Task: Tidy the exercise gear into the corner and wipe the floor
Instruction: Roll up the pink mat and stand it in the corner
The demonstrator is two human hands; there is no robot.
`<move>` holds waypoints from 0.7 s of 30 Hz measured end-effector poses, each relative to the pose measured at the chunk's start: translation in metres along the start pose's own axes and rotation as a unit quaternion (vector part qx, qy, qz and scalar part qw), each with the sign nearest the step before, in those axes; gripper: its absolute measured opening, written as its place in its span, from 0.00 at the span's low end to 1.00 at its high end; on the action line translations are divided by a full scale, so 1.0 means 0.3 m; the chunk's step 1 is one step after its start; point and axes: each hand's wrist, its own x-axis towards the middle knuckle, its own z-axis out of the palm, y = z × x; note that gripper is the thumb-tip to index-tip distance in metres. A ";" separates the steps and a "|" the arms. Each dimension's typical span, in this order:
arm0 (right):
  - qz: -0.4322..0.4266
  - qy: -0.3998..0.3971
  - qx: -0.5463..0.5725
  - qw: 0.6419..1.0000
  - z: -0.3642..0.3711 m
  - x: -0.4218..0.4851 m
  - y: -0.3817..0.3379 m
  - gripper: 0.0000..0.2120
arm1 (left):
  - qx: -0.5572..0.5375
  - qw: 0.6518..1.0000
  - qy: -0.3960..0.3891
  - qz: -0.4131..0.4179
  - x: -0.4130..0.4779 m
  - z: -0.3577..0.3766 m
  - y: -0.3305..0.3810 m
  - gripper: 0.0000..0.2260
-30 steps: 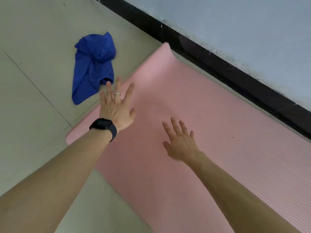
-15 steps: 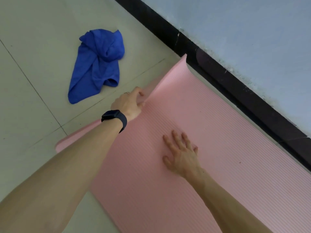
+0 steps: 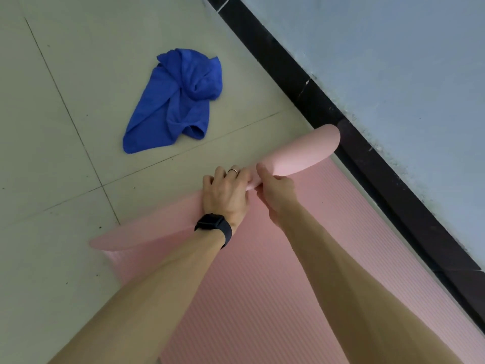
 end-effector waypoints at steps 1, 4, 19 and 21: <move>0.010 0.011 0.004 1.000 0.019 0.029 -0.005 0.21 | -0.001 1.000 0.000 0.008 -0.009 0.005 -0.003 0.12; 0.004 0.056 -0.029 0.998 0.050 0.077 0.000 0.09 | -0.031 0.998 -0.047 0.039 -0.025 -0.009 -0.013 0.11; 0.096 -0.076 0.238 0.963 0.036 0.120 0.050 0.10 | -0.070 0.976 -0.201 -0.038 0.141 -0.018 -0.100 0.06; 0.095 -0.086 0.238 0.963 0.019 0.130 0.072 0.11 | -0.052 0.981 -0.185 -0.015 0.137 -0.012 -0.091 0.07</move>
